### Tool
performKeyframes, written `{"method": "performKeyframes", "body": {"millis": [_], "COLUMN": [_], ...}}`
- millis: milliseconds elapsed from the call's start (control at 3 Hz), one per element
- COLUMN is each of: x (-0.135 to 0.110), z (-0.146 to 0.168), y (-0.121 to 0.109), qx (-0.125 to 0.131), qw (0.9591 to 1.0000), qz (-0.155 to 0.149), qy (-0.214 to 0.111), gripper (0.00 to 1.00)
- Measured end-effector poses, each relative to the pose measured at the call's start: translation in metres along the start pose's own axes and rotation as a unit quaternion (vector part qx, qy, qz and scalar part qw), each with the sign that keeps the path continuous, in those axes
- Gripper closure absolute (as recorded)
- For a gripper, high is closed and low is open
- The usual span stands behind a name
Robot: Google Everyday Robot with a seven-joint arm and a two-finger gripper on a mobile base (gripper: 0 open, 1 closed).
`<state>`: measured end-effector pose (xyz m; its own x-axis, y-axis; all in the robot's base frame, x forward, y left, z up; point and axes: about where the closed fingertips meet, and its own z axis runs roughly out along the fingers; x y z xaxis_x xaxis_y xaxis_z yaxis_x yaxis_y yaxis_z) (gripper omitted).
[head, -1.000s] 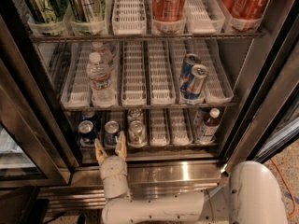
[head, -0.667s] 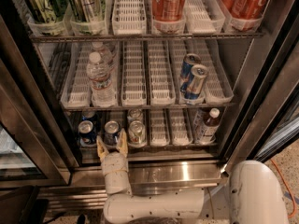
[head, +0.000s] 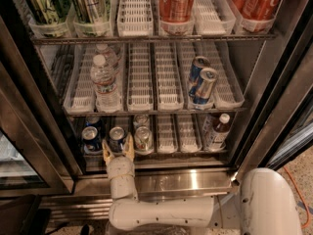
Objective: Pick pepsi can from bottom shelf of fridge
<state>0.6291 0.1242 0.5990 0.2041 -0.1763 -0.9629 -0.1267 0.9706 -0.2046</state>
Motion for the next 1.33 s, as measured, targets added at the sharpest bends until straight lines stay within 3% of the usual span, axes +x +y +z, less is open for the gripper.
{"method": "performKeyframes", "body": {"millis": [333,1000,1333], "x": [-0.0008,0.0038,0.0038], "z": [0.0070,0.0108,0.0108], "y": [-0.0020,-0.0016,-0.0017], "qx": [0.004,-0.009,-0.009], "qw": [0.9998,0.9980,0.9980], "qz": [0.019,0.056,0.056], "qy": [0.004,0.029,0.029], "gripper": [0.33,0.75,0.98]}}
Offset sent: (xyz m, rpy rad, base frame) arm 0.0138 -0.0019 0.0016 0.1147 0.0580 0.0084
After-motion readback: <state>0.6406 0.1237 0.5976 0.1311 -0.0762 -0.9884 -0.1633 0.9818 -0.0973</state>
